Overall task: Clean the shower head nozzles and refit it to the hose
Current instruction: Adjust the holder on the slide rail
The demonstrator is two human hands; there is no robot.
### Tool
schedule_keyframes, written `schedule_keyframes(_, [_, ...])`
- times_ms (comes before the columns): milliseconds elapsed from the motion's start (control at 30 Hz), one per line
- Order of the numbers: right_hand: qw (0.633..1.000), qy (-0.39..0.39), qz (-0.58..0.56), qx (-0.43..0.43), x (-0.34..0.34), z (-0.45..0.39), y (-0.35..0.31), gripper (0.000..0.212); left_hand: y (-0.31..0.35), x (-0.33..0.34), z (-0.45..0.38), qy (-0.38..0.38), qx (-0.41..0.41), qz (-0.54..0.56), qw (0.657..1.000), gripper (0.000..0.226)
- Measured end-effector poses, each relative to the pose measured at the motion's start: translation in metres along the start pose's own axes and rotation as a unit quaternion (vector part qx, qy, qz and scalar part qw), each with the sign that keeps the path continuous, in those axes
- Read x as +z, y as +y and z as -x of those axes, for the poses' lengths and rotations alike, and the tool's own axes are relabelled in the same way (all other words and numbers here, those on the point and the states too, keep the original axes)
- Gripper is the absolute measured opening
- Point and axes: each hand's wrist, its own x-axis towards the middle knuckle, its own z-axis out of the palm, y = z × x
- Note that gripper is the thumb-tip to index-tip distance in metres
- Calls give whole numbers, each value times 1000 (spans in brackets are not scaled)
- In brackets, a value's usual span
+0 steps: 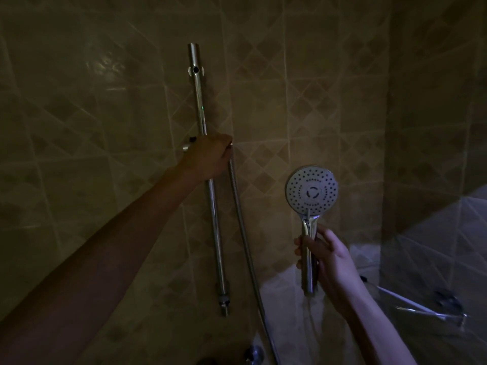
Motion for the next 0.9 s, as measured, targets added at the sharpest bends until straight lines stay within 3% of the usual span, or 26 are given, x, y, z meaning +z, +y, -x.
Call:
schedule_keyframes(200, [999,12,-48,17,-21,10,-5,22,5,27,34,43,7,45,998,61])
schedule_keyframes(333, [995,40,-84,25,-33,13,-9,17,13,37,52,36,-29,78,996,61])
schedule_keyframes(433, [991,62,-113,28,-38,18,-7,15,34,31,84,31,-112,196,974,58])
schedule_keyframes(533, [992,53,-113,35,-45,24,-2,13,55,27,122,71,-198,233,949,38])
schedule_keyframes(600, [993,49,-100,43,-48,27,2,15,68,32,151,59,-240,305,920,22])
schedule_keyframes(667, [994,47,-91,44,-49,33,7,14,87,37,182,26,-271,385,882,27])
schedule_keyframes(833, [996,18,-63,54,-50,52,22,13,129,69,267,-7,-387,544,745,24])
schedule_keyframes(900, [997,14,-34,75,-52,62,31,12,150,75,297,-37,-410,577,705,21])
